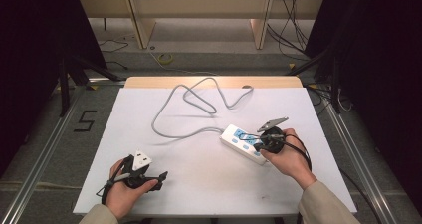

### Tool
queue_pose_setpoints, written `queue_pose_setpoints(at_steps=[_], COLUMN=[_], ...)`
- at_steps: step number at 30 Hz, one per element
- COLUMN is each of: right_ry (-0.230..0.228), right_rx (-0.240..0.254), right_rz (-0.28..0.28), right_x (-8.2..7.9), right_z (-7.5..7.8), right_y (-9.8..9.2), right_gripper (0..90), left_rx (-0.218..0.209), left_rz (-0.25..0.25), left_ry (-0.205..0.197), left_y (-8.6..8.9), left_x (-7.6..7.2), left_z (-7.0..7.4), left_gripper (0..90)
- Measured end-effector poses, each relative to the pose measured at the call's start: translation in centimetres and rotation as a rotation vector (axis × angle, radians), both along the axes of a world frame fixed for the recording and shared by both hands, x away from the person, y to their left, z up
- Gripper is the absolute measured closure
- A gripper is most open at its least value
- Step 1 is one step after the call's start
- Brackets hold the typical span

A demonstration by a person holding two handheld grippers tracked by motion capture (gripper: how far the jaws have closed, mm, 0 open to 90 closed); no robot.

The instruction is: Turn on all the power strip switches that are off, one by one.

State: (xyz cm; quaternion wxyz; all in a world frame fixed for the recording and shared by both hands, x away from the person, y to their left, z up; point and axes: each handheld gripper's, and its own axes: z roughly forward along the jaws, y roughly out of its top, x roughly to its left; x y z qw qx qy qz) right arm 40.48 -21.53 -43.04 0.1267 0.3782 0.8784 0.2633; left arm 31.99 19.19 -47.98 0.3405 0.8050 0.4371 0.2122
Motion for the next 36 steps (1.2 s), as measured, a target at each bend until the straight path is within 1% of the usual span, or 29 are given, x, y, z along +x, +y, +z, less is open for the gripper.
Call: queue_pose_setpoints(at_steps=[7, 11, 12, 13, 14, 17, 22, 28, 31, 36], right_ry=[-0.006, -0.018, -0.024, -0.024, -0.031, -0.039, -0.058, -0.079, -0.069, -0.081], right_rx=[0.016, 0.029, 0.032, 0.032, 0.047, 0.055, 0.081, 0.127, 0.149, 0.179], right_rz=[-0.003, 0.002, 0.001, 0.001, 0.002, 0.001, 0.010, 0.027, 0.031, 0.042], right_x=[-0.1, -0.5, -0.6, -0.6, -0.8, -1.1, -1.6, -2.2, -2.5, -3.0], right_z=[0.1, 0.0, 0.0, 0.0, 0.0, -0.1, -0.3, -0.5, -0.7, -0.9], right_y=[0.0, 0.0, 0.0, 0.0, 0.0, -0.1, -0.1, -0.1, -0.1, -0.1], right_gripper=[90.0, 90.0, 87.8, 87.8, 87.1, 87.0, 85.2, 82.3, 79.2, 74.5], left_rx=[0.001, 0.001, 0.003, 0.002, -0.001, -0.001, 0.001, 0.003, 0.002, 0.001], left_rz=[-0.001, -0.001, -0.003, -0.003, -0.001, 0.000, -0.004, -0.005, -0.005, -0.004], left_ry=[0.002, 0.001, 0.002, 0.002, 0.001, 0.001, 0.001, 0.004, 0.002, 0.003], left_y=[0.0, 0.0, 0.0, 0.0, 0.0, 0.0, -0.1, 0.0, 0.0, 0.0], left_x=[0.0, 0.0, 0.0, 0.0, 0.0, 0.0, 0.0, 0.0, 0.0, 0.0], left_z=[0.0, 0.0, 0.0, 0.0, 0.0, 0.0, 0.0, 0.0, 0.0, 0.0], left_gripper=[16.1, 16.1, 16.1, 16.1, 16.1, 16.1, 16.1, 16.1, 16.1, 16.1])
